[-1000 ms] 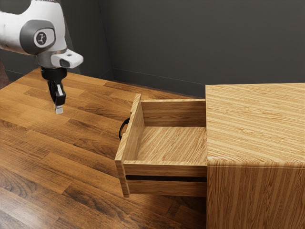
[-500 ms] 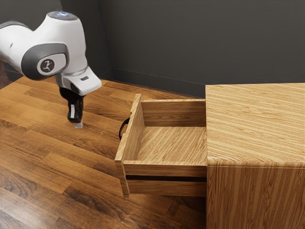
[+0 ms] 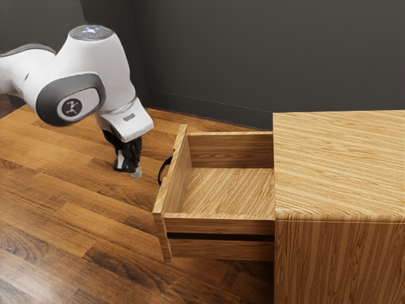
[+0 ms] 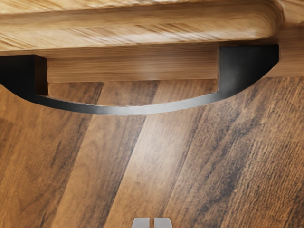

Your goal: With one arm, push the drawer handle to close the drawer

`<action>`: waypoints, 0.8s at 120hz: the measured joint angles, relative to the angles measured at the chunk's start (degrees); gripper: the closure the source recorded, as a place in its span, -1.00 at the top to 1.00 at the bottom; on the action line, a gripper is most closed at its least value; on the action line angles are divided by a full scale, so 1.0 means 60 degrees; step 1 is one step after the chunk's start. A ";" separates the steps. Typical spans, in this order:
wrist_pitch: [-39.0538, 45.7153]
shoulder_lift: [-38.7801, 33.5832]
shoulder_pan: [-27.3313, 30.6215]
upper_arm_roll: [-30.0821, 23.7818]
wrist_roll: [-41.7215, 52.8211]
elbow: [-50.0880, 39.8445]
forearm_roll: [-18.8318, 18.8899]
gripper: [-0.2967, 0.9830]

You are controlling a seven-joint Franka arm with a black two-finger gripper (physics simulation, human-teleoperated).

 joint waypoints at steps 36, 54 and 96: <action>0.1162 -0.0062 -0.0440 0.0003 0.0135 -0.0210 -0.0087 -0.68; 0.1730 -0.0005 -0.0534 0.0008 0.0152 -0.0306 -0.0113 -0.69; 0.3033 0.0320 -0.0635 0.0021 0.0051 -0.0581 -0.0119 -0.69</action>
